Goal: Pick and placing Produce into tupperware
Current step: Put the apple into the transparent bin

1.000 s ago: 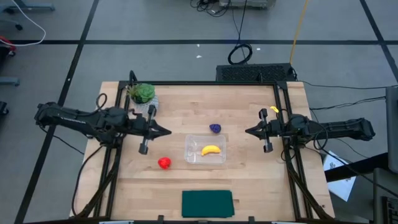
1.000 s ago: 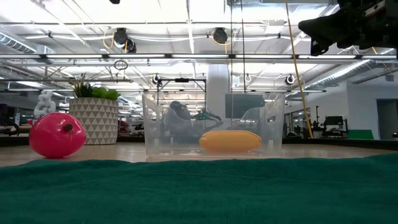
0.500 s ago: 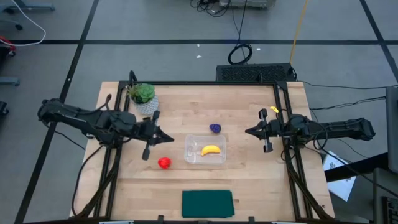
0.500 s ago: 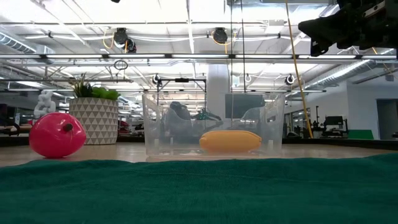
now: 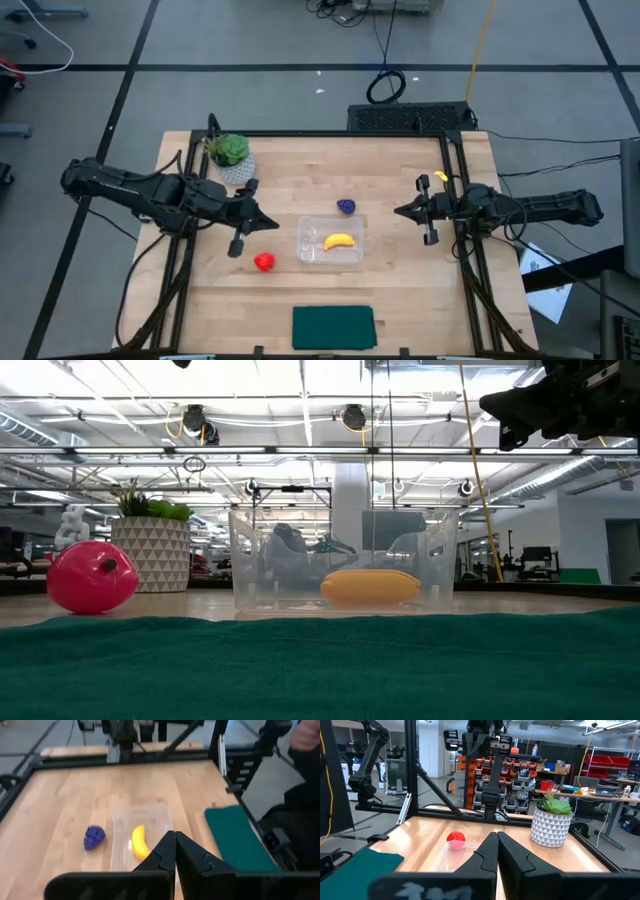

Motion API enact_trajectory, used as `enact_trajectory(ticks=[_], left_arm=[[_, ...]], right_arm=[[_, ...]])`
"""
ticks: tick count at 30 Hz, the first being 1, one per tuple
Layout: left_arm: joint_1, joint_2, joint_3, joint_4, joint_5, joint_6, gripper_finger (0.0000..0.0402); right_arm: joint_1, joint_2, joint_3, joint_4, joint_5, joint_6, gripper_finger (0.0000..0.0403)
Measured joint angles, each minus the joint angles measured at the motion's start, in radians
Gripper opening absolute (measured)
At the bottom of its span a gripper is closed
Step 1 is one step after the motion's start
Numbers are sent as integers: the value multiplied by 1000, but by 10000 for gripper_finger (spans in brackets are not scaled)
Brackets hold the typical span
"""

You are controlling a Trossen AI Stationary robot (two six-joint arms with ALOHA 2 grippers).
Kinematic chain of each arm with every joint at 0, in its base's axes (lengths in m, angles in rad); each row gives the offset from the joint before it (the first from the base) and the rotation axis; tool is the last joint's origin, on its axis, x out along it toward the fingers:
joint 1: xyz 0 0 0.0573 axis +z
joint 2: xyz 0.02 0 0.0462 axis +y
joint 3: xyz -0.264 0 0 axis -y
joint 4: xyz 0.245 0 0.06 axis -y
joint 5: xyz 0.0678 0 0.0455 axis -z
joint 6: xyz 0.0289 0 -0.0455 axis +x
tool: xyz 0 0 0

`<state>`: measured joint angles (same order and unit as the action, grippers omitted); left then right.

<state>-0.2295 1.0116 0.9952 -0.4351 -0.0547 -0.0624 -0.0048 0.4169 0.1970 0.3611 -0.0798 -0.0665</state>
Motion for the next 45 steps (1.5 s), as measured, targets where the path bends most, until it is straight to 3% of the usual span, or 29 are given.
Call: enact_trajectory(ticks=[21,38,45], left_arm=[[-2,226,148,-292,2,-29,5],[-8,233,176,-454,15,-77,5],[-8,256,176,-466,104,-74,5]], right_arm=[[0,23,0,1,0,1,0],[0,31,0,1,0,0,0],[0,44,0,1,0,-1,0]])
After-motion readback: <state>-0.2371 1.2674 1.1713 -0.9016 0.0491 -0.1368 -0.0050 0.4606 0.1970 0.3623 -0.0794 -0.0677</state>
